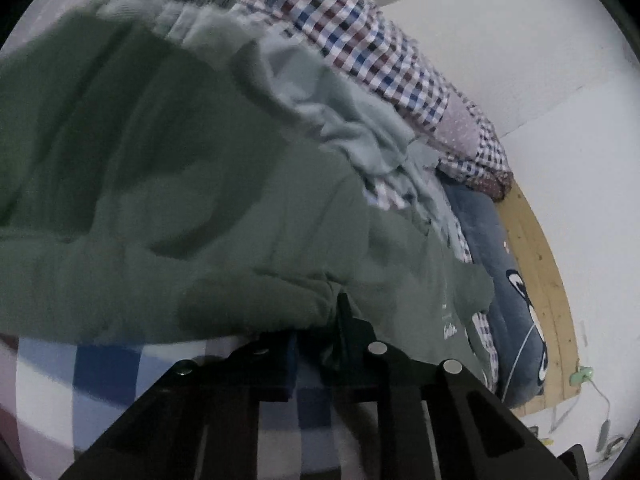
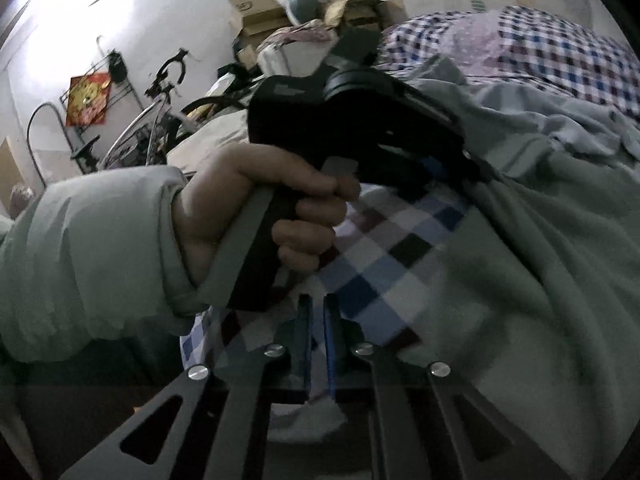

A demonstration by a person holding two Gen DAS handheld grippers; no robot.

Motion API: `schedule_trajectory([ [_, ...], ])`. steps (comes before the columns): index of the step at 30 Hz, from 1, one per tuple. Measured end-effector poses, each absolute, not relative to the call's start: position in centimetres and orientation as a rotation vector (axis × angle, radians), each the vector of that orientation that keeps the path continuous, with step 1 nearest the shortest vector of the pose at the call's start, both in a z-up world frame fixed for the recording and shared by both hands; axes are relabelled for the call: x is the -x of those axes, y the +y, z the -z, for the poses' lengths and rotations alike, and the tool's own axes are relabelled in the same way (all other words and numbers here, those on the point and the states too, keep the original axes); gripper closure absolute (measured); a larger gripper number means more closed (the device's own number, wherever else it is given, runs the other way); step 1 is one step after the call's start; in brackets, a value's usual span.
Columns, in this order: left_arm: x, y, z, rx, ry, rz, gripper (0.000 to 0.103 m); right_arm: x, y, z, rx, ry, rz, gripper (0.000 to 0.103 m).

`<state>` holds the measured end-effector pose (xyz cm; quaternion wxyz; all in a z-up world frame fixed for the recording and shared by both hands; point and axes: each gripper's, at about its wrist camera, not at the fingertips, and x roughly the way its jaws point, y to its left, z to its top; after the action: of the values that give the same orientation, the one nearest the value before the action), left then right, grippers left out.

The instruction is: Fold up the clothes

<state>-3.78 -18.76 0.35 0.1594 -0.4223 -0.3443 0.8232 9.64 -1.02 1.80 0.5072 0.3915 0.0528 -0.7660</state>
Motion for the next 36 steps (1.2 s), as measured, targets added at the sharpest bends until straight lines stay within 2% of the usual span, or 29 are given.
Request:
schedule_trajectory([
  [3,4.8,-18.9,-1.1,1.131,-1.032,-2.363,0.088,-9.2,0.3,-1.8,-0.953,0.108,1.857,0.090],
  [7,6.3,-18.0,-1.7,1.084,-1.043,-2.372,0.088,-8.8,2.2,-1.7,-0.976,0.082,1.855,0.073],
  [10,7.3,-17.4,-1.4,1.085,-1.072,-2.377,0.088,-9.0,3.3,-1.6,-0.990,0.083,1.858,0.066],
  [16,8.1,-16.1,-0.6,1.177,-1.054,-2.424,0.084,-9.5,5.7,-2.3,-0.996,0.088,1.899,0.064],
  [19,7.4,-15.7,-1.7,1.175,-0.982,-2.462,0.074,-9.1,8.1,-3.4,-0.973,0.039,1.954,0.064],
  [20,7.0,-15.6,-1.9,1.173,-0.953,-2.474,0.064,-8.9,9.1,-3.8,-0.967,0.014,1.983,0.063],
  [23,5.4,-15.4,-2.4,1.185,-0.889,-2.503,0.041,-8.0,11.9,-4.6,-0.949,-0.060,2.084,0.060],
  [24,4.7,-15.3,-2.5,1.192,-0.870,-2.511,0.038,-7.7,12.8,-4.8,-0.945,-0.083,2.123,0.060],
  [26,3.1,-15.4,-2.1,1.224,-0.858,-2.502,0.037,-7.1,14.6,-5.0,-0.946,-0.129,2.201,0.058],
  [32,-0.9,-14.0,-2.0,1.229,-0.781,-2.471,0.038,-5.7,18.1,-6.3,-0.914,-0.297,2.349,0.057],
  [34,-1.9,-12.6,-2.1,1.239,-0.720,-2.429,0.044,-5.4,18.7,-6.6,-0.906,-0.334,2.382,0.056],
  [35,-2.3,-11.8,-2.1,1.250,-0.671,-2.426,0.060,-5.1,18.9,-6.7,-0.903,-0.349,2.399,0.056],
  [36,-2.6,-11.1,-2.0,1.282,-0.601,-2.451,0.086,-4.9,19.1,-6.8,-0.900,-0.361,2.414,0.056],
])
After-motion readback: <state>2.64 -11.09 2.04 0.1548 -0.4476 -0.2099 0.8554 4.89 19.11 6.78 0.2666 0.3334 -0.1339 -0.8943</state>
